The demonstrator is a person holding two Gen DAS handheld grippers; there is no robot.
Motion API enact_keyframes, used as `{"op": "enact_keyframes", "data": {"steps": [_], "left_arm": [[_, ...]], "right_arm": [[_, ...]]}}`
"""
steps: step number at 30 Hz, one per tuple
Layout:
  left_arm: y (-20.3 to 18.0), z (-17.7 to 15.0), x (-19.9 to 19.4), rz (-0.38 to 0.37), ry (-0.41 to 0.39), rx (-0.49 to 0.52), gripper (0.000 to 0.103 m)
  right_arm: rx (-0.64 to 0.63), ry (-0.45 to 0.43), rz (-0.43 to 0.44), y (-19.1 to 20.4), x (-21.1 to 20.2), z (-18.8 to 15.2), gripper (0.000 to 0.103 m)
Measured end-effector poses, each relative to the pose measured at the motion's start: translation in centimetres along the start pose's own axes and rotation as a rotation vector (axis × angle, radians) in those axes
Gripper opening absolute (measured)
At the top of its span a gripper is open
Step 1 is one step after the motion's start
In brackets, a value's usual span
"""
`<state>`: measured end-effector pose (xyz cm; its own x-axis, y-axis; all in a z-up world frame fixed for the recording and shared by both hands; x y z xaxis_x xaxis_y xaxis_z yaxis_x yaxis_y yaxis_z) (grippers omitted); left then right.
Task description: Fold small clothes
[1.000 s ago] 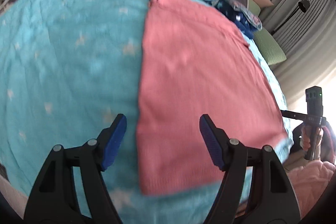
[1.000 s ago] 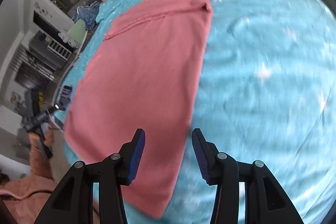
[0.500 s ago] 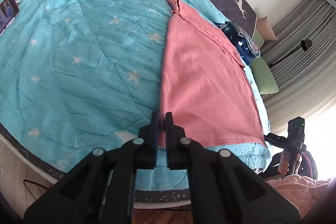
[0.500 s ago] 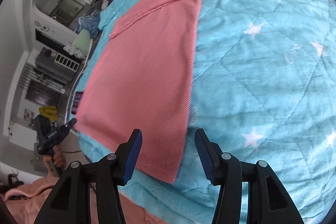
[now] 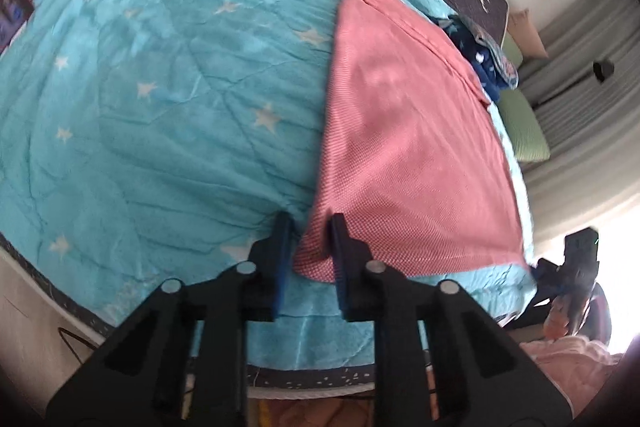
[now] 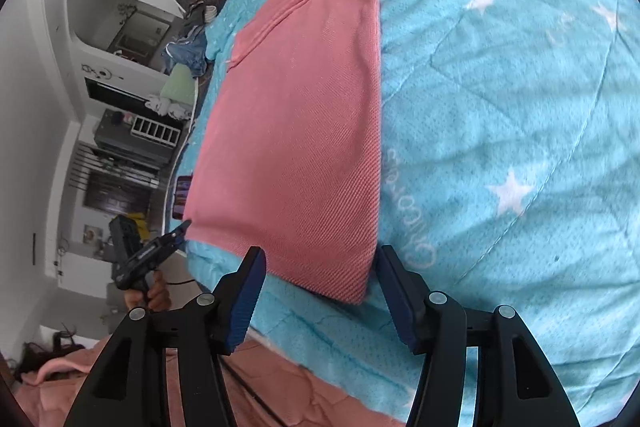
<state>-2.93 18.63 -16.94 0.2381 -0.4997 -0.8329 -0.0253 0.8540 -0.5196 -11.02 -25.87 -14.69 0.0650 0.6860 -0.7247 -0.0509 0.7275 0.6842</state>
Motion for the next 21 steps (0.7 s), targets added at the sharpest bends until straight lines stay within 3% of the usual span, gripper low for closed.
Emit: {"op": "enact_keyframes", "data": {"steps": [6,8,9,12,17,21], "left_arm": [[-1.1,0.0,0.4,0.103,-0.013,0.065,0.021],[-1.2,0.3,0.6,0.126,-0.009,0.074,0.024],[-1.1,0.4,0.7,0.13,-0.006,0.072,0.024],[-1.1,0.8,0.8,0.146,-0.008,0.073,0.023],[-1.9,1.0,0.2,0.245,-0.04,0.126,0.008],[-3.2,1.9,-0.5,0.278,-0.065,0.181,0.006]], "right_arm": [[0.02,0.007,0.023,0.1,0.5,0.5,0.056],[0.019,-0.028,0.021,0.1,0.5,1.4,0.029],[0.011,-0.042,0.011,0.1,0.5,1.7,0.006],[0.012,-0.067,0.031,0.3,0.8,2.4,0.005],[0.007,-0.063,0.042,0.6,0.6,2.6,0.005],[0.01,-0.091,0.093,0.9,-0.2,3.2,0.005]]}}
Point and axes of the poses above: each gripper's, at about its wrist camera, not at the fingertips, and x roughly the way its jaws point, y to its left, z to its top, the point moved 8 cm from there along x, roughly the way its jaws point, and after that the axes turned 14 degrees about y, right-handed, at the moved point
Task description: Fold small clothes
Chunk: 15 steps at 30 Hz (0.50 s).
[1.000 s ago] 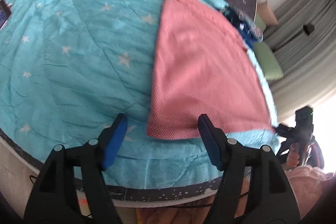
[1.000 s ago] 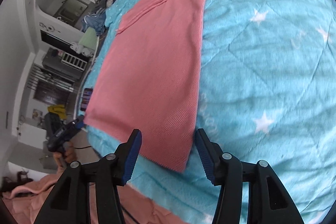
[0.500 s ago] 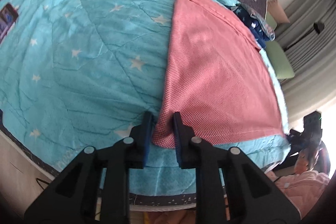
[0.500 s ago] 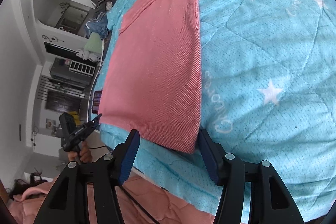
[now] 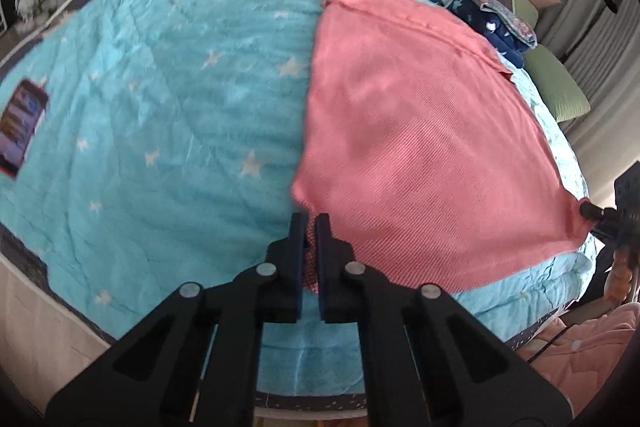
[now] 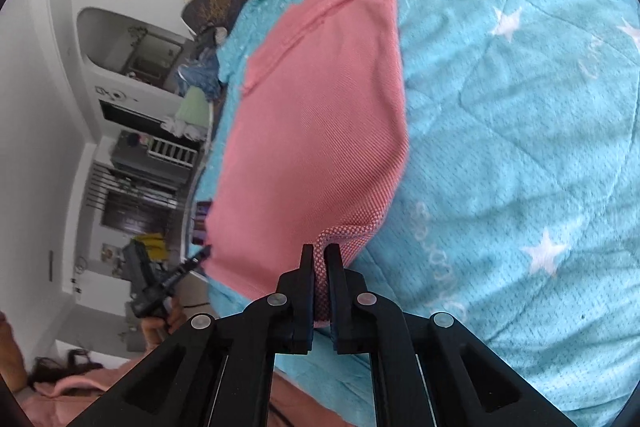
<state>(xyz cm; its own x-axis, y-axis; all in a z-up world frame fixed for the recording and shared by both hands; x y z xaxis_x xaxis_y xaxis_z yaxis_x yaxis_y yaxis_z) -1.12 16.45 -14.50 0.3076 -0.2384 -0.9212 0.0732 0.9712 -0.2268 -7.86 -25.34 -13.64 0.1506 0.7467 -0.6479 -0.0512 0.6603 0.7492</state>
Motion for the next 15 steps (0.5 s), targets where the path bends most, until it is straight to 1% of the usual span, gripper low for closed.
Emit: {"op": "enact_keyframes", "data": {"steps": [3,7,12,15], "left_arm": [[-0.8,0.9,-0.8,0.004,-0.03,0.032,0.005],[-1.3,1.7,-1.3,0.008,-0.046,0.05,0.005],[0.0,1.4,-2.0,-0.007,-0.053,0.013,0.005],[1.0,0.5,-1.6,-0.055,-0.022,-0.019,0.007]], "right_arm": [[-0.005,-0.015,0.003,0.3,-0.2,0.4,0.005],[-0.009,-0.031,0.004,0.6,-0.6,0.4,0.005],[-0.004,-0.035,0.006,0.4,-1.2,0.0,0.005],[-0.019,0.011,-0.023,0.2,-0.7,-0.9,0.007]]}}
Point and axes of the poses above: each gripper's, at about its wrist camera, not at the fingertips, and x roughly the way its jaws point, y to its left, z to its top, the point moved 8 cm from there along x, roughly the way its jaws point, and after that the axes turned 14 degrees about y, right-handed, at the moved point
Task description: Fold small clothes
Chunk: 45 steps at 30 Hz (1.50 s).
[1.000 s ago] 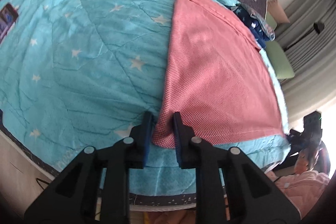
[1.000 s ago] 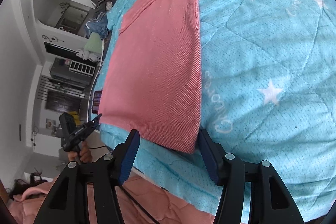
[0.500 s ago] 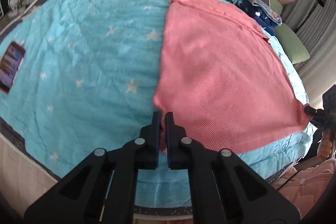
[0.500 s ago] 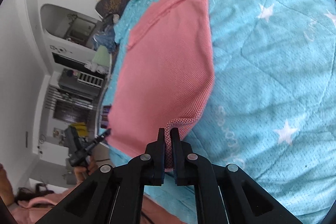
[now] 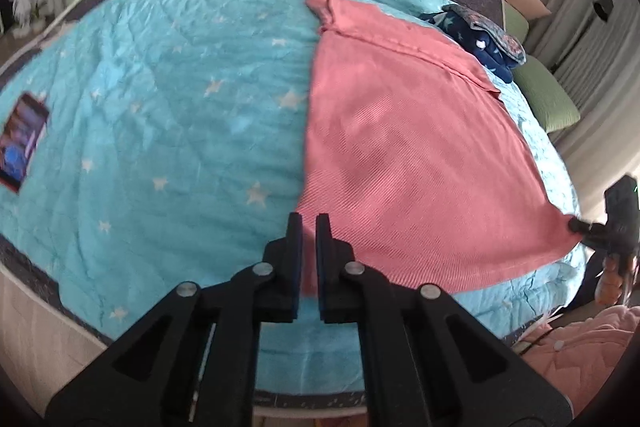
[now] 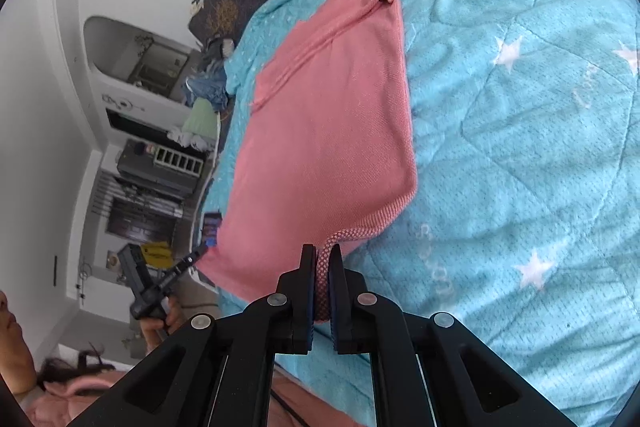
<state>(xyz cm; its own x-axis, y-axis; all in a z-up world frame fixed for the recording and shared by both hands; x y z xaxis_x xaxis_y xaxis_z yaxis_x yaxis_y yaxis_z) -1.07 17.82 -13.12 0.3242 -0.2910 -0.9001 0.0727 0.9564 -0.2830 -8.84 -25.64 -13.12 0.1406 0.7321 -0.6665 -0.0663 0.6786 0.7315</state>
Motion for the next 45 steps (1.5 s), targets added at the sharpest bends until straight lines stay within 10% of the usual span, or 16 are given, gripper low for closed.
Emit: {"op": "enact_keyframes", "data": {"steps": [4,7,10,13,15,18,34,45], "left_arm": [[0.2,-1.5,1.0,-0.094,0.059,-0.02,0.053],[-0.4,-2.3,2.3,-0.114,0.099,0.005,0.059],[-0.9,-2.4,3.4,-0.135,0.106,0.011,0.053],[-0.2,-1.8,3.1,-0.129,0.082,-0.02,0.016],[0.4,-1.4,2.0,-0.205,0.053,-0.072,0.006],[-0.3,-0.3,-0.8,-0.299,-0.033,-0.078,0.006],[-4.3,10.5,-5.0,-0.321,-0.234,0.055,0.006],[-6.2,19.6,-5.5,-0.299,-0.298,0.05,0.006]], "right_arm": [[0.024,0.102,-0.05,-1.3,1.6,-1.1,0.02],[0.034,0.137,-0.036,-1.6,2.1,-1.7,0.028],[0.03,0.131,0.008,-1.3,2.2,-1.2,0.037],[0.04,0.135,0.056,-1.0,3.1,-0.7,0.037],[0.057,0.115,0.06,-1.0,3.4,-0.3,0.007],[0.074,0.073,0.136,-0.5,2.6,0.3,0.005],[-0.07,-0.125,0.267,4.5,-3.0,6.8,0.004],[-0.163,-0.234,0.222,6.8,-5.8,15.5,0.005]]}}
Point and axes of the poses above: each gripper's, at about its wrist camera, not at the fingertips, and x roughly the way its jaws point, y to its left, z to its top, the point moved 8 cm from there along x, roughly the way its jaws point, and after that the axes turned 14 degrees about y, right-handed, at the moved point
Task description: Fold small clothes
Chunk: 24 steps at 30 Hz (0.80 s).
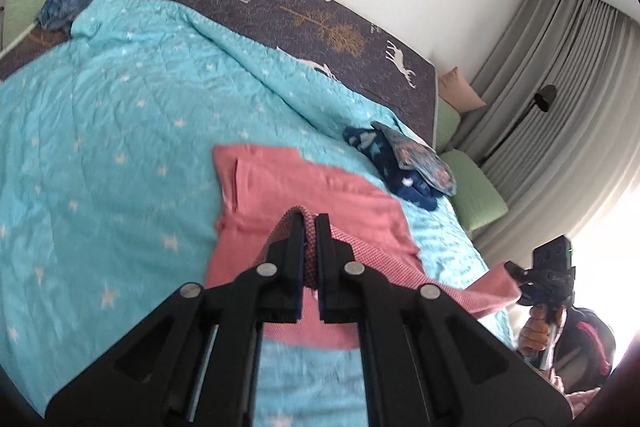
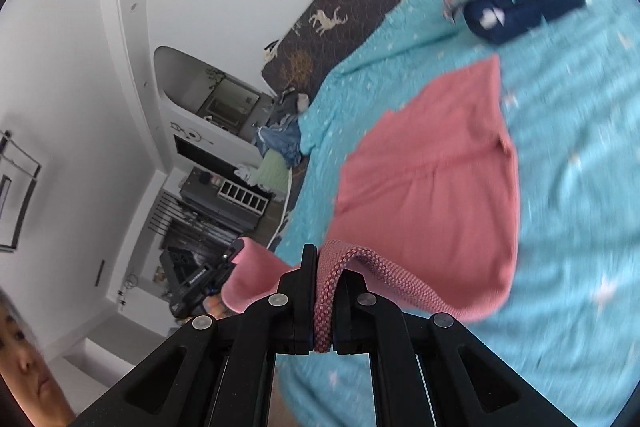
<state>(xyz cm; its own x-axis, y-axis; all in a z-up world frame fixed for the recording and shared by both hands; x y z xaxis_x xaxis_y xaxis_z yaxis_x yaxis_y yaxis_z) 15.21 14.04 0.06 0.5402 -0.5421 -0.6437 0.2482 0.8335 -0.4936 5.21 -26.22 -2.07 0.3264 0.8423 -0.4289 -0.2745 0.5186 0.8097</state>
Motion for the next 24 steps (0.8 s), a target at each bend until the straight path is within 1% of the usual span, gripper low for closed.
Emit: {"op": "enact_keyframes", "data": {"steps": [1,3,4,5,7,10,12,14,16,18,20,21,22,24], "left_arm": [[-0.3,0.9,0.5,0.008,-0.004,0.008,0.006],[-1.0,2.8,1.3,0.018,-0.012,0.024,0.006],[-1.4,3.9,1.8,0.026,-0.02,0.038,0.006],[-1.8,4.9,2.4,0.036,-0.027,0.05,0.006],[-1.9,6.8,3.5,0.072,-0.038,0.056,0.006],[-2.1,9.1,5.9,0.089,-0.03,0.059,0.006],[-1.7,10.5,8.0,0.128,-0.016,0.061,0.006],[-0.9,11.4,10.4,0.167,0.011,0.047,0.006],[0.4,12.0,12.7,0.204,0.038,0.022,0.006],[2.5,12.4,15.7,0.248,0.084,-0.019,0.006],[4.6,12.4,18.2,0.289,0.127,-0.056,0.006],[5.5,12.2,19.2,0.306,0.145,-0.074,0.006],[6.3,12.0,20.0,0.315,0.165,-0.088,0.006],[7.3,11.7,20.8,0.315,0.185,-0.113,0.006]], "right_arm": [[-0.004,-0.011,-0.01,-0.1,-0.4,1.4,0.005],[-0.012,-0.025,-0.023,-0.1,-0.4,3.6,0.005],[-0.024,-0.035,-0.041,-0.1,-0.2,5.6,0.005],[-0.03,-0.039,-0.047,-0.2,0.0,6.6,0.005],[-0.034,-0.044,-0.049,-0.4,0.6,9.2,0.005],[-0.02,-0.054,-0.057,-1.1,1.4,12.3,0.006],[-0.01,-0.063,-0.071,-2.1,2.1,14.3,0.006],[0.025,-0.067,-0.091,-3.9,2.9,16.6,0.006],[0.062,-0.065,-0.109,-5.9,3.8,18.1,0.007],[0.109,-0.051,-0.136,-8.6,5.1,19.8,0.007],[0.165,-0.031,-0.194,-12.0,6.7,20.8,0.012],[0.186,-0.021,-0.23,-13.3,7.3,21.1,0.018],[0.219,-0.002,-0.293,-15.3,8.0,21.2,0.026],[0.245,0.02,-0.355,-17.3,8.6,21.0,0.03]]}}
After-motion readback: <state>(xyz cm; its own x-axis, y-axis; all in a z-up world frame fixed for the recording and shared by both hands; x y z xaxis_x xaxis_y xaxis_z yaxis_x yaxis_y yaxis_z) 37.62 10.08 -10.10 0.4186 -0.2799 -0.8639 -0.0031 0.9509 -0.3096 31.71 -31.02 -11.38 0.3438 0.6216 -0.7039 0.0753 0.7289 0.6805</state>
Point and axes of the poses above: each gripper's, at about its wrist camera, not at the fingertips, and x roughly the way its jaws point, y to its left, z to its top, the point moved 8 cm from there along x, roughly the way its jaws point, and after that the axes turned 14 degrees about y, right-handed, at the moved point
